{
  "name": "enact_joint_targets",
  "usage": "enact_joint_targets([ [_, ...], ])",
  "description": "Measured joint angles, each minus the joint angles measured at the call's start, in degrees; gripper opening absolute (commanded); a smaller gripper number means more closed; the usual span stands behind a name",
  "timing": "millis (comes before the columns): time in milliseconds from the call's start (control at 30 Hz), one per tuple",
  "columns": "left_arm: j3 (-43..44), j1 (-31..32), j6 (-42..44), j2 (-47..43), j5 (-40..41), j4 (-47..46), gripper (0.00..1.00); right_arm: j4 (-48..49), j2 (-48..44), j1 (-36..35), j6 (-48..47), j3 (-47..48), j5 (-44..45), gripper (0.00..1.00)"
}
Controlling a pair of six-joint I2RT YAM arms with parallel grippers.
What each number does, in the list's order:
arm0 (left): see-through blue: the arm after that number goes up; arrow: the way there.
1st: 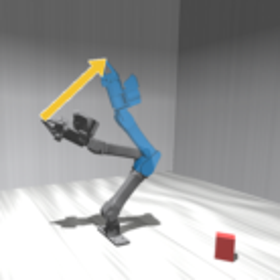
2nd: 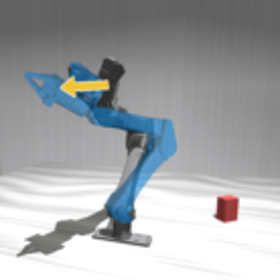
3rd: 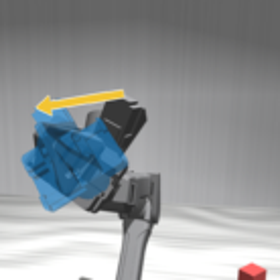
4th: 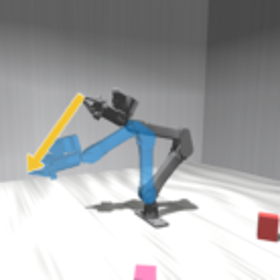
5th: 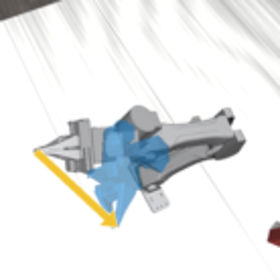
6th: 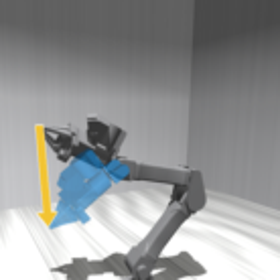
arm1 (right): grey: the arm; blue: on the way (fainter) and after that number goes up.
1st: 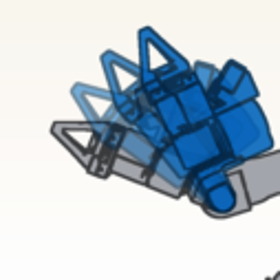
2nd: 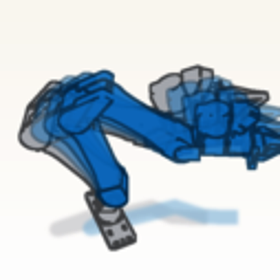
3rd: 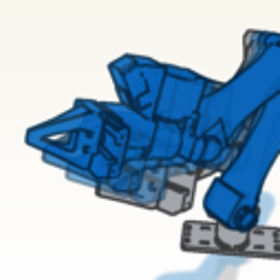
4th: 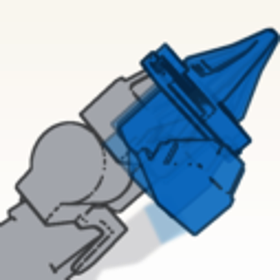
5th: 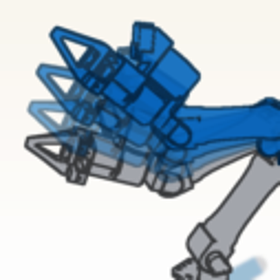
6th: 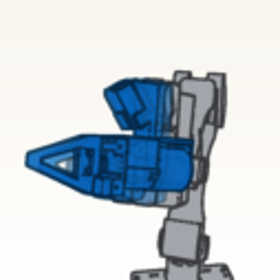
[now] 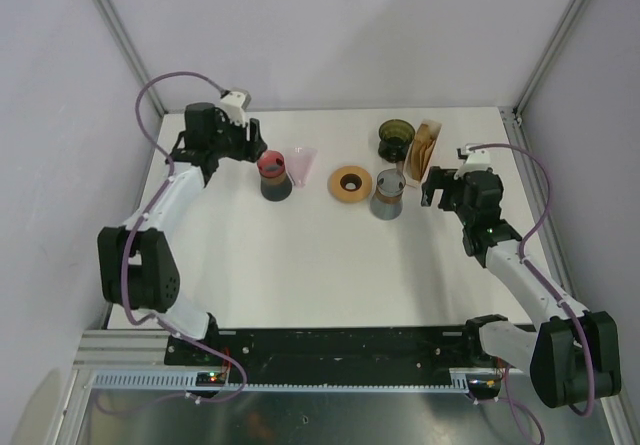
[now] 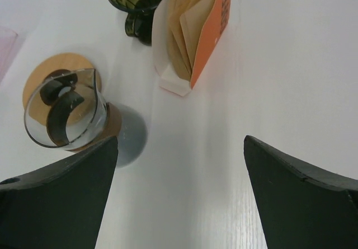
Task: Place the coffee filter in the dripper
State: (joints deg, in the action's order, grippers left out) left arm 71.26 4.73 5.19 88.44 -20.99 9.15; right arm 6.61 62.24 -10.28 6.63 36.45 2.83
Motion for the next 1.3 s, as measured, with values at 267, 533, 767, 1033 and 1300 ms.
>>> enact_joint_targets([
  [267, 2.95, 4.37, 0.92, 7.15, 4.81, 7.98, 0.58, -3.13, 0.00, -0.28, -1.40, 0.00, 2.03, 0.99],
  [533, 7.41, 5.92, 1.46, 12.24, 12.66, 9.35, 0.43, -3.82, 0.02, -0.50, -1.97, 0.00, 2.43, 0.99],
  [767, 7.74, 6.14, 2.38, 14.53, 14.99, 10.03, 0.23, -4.74, 0.13, -0.52, -2.19, 0.00, 2.58, 0.99],
  [1033, 7.72, 6.21, 2.36, 14.32, 12.87, 11.74, 0.01, -4.79, 0.04, -0.66, -2.19, 0.00, 2.49, 0.99],
  [1300, 1.36, 6.40, 3.48, 7.21, 7.56, 16.00, 0.00, -5.38, -3.82, -1.36, -1.97, 0.63, 0.55, 0.99],
])
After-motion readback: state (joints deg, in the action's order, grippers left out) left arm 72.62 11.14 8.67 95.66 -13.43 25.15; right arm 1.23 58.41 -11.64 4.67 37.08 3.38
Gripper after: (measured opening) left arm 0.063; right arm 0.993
